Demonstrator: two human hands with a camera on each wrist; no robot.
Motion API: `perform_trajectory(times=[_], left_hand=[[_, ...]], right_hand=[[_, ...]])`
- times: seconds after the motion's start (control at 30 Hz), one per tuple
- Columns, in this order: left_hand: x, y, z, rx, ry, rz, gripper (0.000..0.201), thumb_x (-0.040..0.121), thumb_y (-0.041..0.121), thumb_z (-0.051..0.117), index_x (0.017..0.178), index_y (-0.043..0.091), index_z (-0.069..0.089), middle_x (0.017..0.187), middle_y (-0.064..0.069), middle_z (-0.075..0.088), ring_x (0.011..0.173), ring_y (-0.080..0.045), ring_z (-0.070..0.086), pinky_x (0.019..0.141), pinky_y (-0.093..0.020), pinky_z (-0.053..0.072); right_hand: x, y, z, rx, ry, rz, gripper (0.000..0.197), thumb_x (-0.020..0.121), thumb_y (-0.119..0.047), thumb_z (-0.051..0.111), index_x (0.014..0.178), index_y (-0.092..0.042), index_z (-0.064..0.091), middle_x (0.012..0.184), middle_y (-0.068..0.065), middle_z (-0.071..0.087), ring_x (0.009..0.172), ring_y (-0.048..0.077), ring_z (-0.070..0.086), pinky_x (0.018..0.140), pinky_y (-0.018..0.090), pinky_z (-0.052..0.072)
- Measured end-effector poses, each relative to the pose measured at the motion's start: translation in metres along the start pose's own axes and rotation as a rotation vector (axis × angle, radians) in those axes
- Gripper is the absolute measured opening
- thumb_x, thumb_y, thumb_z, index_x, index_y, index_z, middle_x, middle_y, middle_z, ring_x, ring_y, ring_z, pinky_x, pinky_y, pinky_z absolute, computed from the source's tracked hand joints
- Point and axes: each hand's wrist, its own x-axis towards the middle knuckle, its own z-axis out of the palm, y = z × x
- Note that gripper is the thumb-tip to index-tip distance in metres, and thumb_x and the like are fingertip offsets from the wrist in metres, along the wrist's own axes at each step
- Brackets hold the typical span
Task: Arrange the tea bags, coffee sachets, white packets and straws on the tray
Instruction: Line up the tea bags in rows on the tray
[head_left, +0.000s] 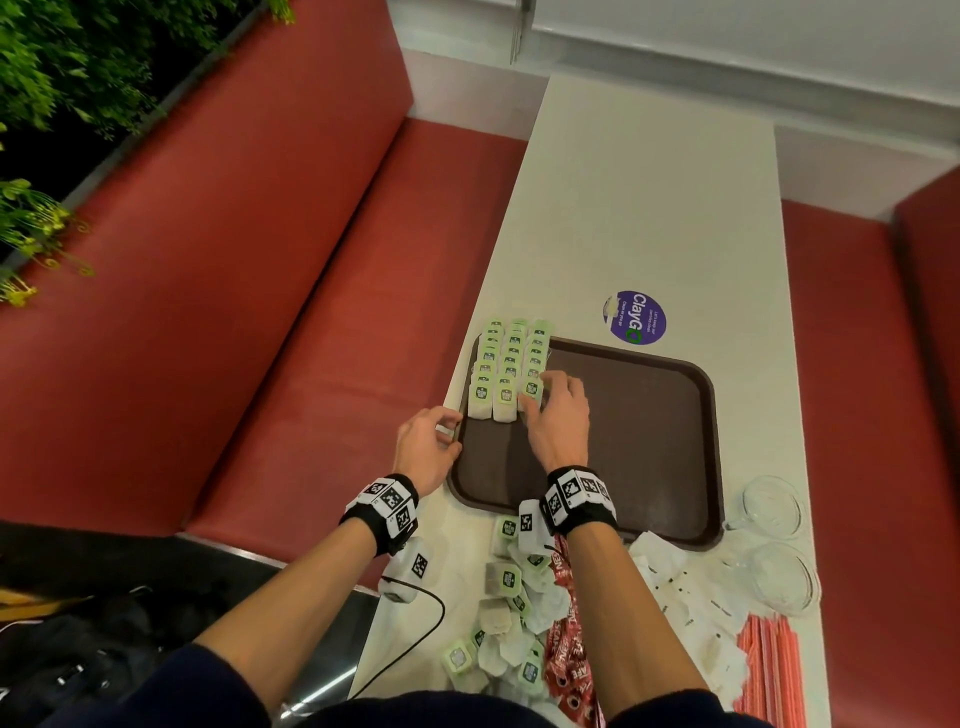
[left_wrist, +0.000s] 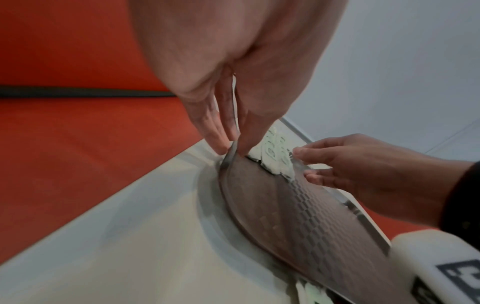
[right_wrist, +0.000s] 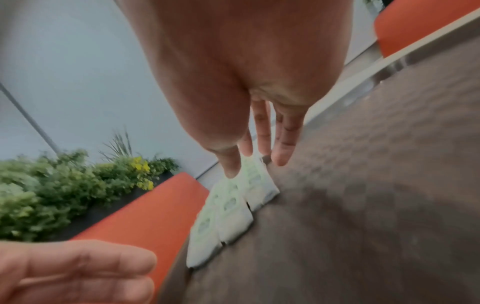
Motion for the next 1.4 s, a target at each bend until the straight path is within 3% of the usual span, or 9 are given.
perform_trajectory(times=[0.17,0.27,0.4,0.5,0.63,0.77,1.07,1.3,1.4], left_hand=[[-0.042,0.006,-0.020,-0.042,-0.033,0.165,0.021,0.095,0.008,0.073,0.109,0.024,0.075,0.100,0.010,0.074,0.085,-0.006,0.071,0.078,-0.022,0.058],[-0.080,0.006,-0.033,0.020,-0.191,0.255,0.012,0.099,0.016,0.073,0.104,0.027,0.075,0.092,0.014,0.074,0.085,-0.004,0.070,0.075,-0.016,0.054],[-0.120,-0.012,-0.029,0.214,-0.465,0.364,0.005,0.102,0.032,0.072,0.105,0.028,0.074,0.092,0.015,0.072,0.085,-0.003,0.067,0.077,-0.028,0.059],[-0.144,-0.024,-0.014,0.388,-0.618,0.391,0.022,0.100,0.049,0.071,0.109,0.030,0.070,0.098,0.017,0.066,0.086,-0.003,0.062,0.077,-0.033,0.056],[-0.170,-0.038,0.012,0.640,-0.684,0.375,0.074,0.081,0.080,0.071,0.128,0.024,0.057,0.120,0.009,0.055,0.101,-0.016,0.059,0.075,-0.036,0.048],[-0.177,-0.042,0.028,0.655,-0.640,0.380,0.071,0.078,0.068,0.083,0.121,0.020,0.054,0.121,0.003,0.050,0.106,-0.021,0.055,0.074,-0.038,0.043],[-0.165,-0.043,0.033,0.548,-0.632,0.309,0.029,0.088,0.041,0.086,0.099,0.023,0.065,0.106,0.006,0.053,0.104,-0.022,0.057,0.086,-0.043,0.053],[-0.150,-0.052,0.023,0.339,-0.582,0.340,0.025,0.091,0.035,0.084,0.103,0.025,0.064,0.102,0.007,0.060,0.087,-0.009,0.058,0.079,-0.027,0.048],[-0.144,-0.043,0.014,0.210,-0.429,0.349,0.016,0.101,0.032,0.074,0.109,0.023,0.065,0.102,0.008,0.063,0.088,-0.007,0.063,0.079,-0.029,0.052]], right_hand=[[-0.055,0.002,-0.049,0.012,-0.061,-0.060,0.019,0.103,-0.036,0.071,0.119,-0.027,0.067,0.117,-0.004,0.069,0.101,0.015,0.070,0.097,0.039,0.057],[-0.103,0.005,-0.074,0.007,-0.240,-0.088,0.014,0.103,-0.034,0.073,0.115,-0.027,0.071,0.106,-0.014,0.074,0.092,-0.001,0.069,0.092,0.032,0.060],[-0.166,0.018,-0.075,-0.184,-0.424,-0.223,0.029,0.099,-0.055,0.072,0.119,-0.034,0.067,0.113,-0.014,0.068,0.096,0.003,0.065,0.090,0.038,0.062],[-0.205,0.025,-0.071,-0.354,-0.566,-0.310,0.055,0.086,-0.072,0.075,0.129,-0.044,0.056,0.133,-0.011,0.053,0.108,0.011,0.062,0.090,0.040,0.062],[-0.235,0.036,-0.060,-0.588,-0.650,-0.482,0.089,0.070,-0.057,0.093,0.144,-0.048,0.044,0.144,-0.001,0.034,0.120,0.019,0.053,0.081,0.039,0.064],[-0.233,0.044,-0.047,-0.620,-0.621,-0.518,0.074,0.080,-0.046,0.091,0.141,-0.045,0.049,0.150,-0.002,0.035,0.130,0.020,0.049,0.078,0.040,0.066],[-0.228,0.046,-0.025,-0.557,-0.490,-0.602,0.024,0.099,-0.018,0.063,0.122,-0.023,0.069,0.127,-0.001,0.054,0.114,0.021,0.060,0.079,0.038,0.063],[-0.214,0.044,-0.043,-0.166,-0.423,-0.372,0.016,0.099,-0.035,0.075,0.108,-0.024,0.083,0.112,-0.008,0.068,0.101,0.009,0.062,0.090,0.030,0.053],[-0.207,0.038,-0.062,-0.051,-0.414,-0.304,0.016,0.094,-0.039,0.082,0.105,-0.029,0.086,0.105,-0.012,0.074,0.095,0.003,0.065,0.087,0.028,0.051]])
